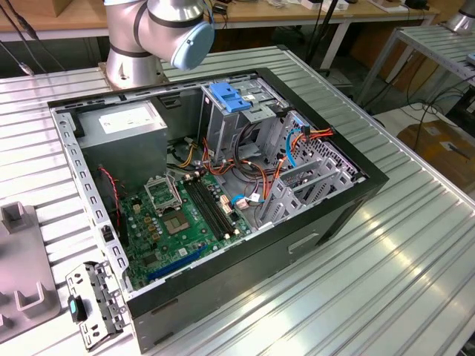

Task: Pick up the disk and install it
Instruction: 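Pick up the disk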

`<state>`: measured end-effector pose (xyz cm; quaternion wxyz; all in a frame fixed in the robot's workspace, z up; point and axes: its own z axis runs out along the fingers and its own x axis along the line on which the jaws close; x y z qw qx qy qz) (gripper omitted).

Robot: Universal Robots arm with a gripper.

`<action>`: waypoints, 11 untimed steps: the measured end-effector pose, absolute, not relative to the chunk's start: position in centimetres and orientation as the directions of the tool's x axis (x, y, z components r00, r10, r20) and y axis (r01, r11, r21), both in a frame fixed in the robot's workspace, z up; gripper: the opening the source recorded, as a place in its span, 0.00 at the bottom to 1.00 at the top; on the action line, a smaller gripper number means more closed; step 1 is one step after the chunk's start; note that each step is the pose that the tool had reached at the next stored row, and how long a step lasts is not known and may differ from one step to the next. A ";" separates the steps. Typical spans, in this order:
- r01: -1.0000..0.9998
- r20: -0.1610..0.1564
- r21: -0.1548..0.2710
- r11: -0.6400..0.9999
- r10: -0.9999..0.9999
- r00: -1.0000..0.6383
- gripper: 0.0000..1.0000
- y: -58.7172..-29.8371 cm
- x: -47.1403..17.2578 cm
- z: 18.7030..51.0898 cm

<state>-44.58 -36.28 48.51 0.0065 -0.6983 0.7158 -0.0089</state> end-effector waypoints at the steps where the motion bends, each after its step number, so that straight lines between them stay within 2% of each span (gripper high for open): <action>1: -0.999 0.003 -0.022 0.025 -1.000 -0.025 0.37 -36.3 -44.5 48.5; 11: -0.999 0.003 -0.022 0.025 -1.000 -0.025 0.37 -36.3 -42.8 48.5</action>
